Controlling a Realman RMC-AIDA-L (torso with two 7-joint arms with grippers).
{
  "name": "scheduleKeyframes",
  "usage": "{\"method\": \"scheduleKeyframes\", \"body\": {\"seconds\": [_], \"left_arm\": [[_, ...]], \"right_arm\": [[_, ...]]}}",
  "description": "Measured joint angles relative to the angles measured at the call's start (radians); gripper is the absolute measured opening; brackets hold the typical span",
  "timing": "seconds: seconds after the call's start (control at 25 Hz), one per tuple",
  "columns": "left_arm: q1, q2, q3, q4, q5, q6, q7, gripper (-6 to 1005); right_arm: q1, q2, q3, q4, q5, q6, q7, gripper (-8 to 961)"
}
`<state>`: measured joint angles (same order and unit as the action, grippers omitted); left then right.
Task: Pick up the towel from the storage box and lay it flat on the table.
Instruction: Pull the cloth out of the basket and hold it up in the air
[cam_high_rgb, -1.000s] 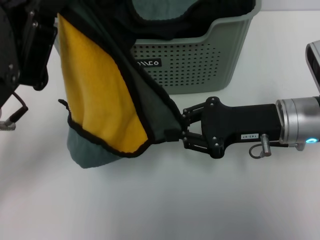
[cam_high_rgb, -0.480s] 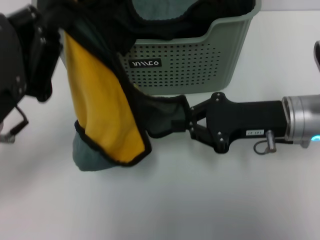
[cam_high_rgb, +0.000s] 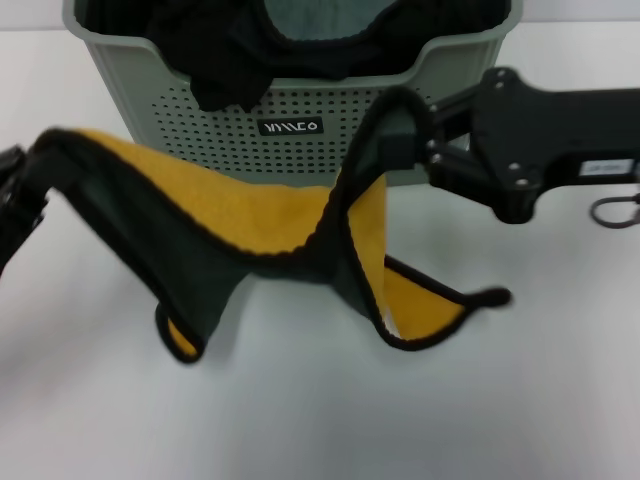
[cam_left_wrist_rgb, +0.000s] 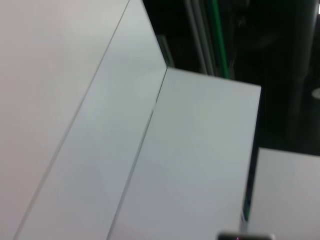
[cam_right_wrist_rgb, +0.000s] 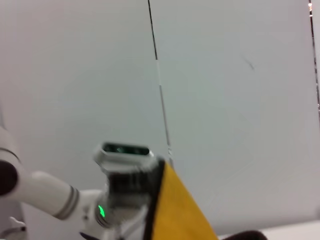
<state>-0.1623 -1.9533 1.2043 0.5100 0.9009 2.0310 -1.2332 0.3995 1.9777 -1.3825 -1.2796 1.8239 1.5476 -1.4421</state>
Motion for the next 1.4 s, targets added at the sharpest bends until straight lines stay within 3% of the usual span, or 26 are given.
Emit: {"method": "scheduleKeyframes", "body": {"seconds": [0.16, 0.4, 0.48, 0.6, 0.68, 0.88, 1.0, 1.16, 1.28, 1.4], "left_arm": [[0.124, 0.006, 0.005, 0.171, 0.041, 0.004, -0.080, 13], [0.362, -0.041, 0.002, 0.438, 0.058, 0.007, -0.131, 13], [0.427, -0.061, -0.035, 0.447, 0.036, 0.008, -0.103, 13], [0.459, -0.083, -0.098, 0.408, 0.002, 0.008, -0.090, 13], [0.451, -0.087, -0.099, 0.398, 0.007, 0.008, -0.090, 13], [0.356, -0.087, -0.064, 0.375, 0.030, 0.008, -0.109, 14], [0.203, -0.082, -0.043, 0.241, 0.048, 0.006, -0.094, 14], [0.106, -0.063, -0.020, 0.221, 0.017, 0.009, -0.155, 14], [0.064, -0.067, -0.010, 0.224, -0.012, 0.002, -0.129, 14], [0.010, -0.065, -0.077, 0.138, 0.000, 0.003, -0.149, 14]], "right_arm": [[-0.079, 0.027, 0.027, -0.192, -0.005, 0.080, 0.127, 8], [-0.172, 0.029, -0.032, -0.283, 0.088, 0.194, 0.172, 9], [-0.203, 0.027, -0.003, -0.288, 0.112, 0.210, 0.172, 9], [-0.227, 0.025, 0.040, -0.241, 0.135, 0.205, 0.175, 9], [-0.193, 0.025, 0.041, -0.185, 0.098, 0.199, 0.214, 9], [-0.107, 0.030, 0.041, -0.124, 0.076, 0.183, 0.198, 9], [-0.052, 0.034, 0.038, -0.055, -0.013, 0.094, 0.208, 9], [0.024, 0.036, 0.079, -0.057, 0.020, 0.160, 0.220, 9], [0.009, 0.041, 0.084, -0.091, 0.040, 0.165, 0.146, 9], [0.019, 0.034, 0.091, -0.031, -0.009, 0.106, 0.173, 9]]}}
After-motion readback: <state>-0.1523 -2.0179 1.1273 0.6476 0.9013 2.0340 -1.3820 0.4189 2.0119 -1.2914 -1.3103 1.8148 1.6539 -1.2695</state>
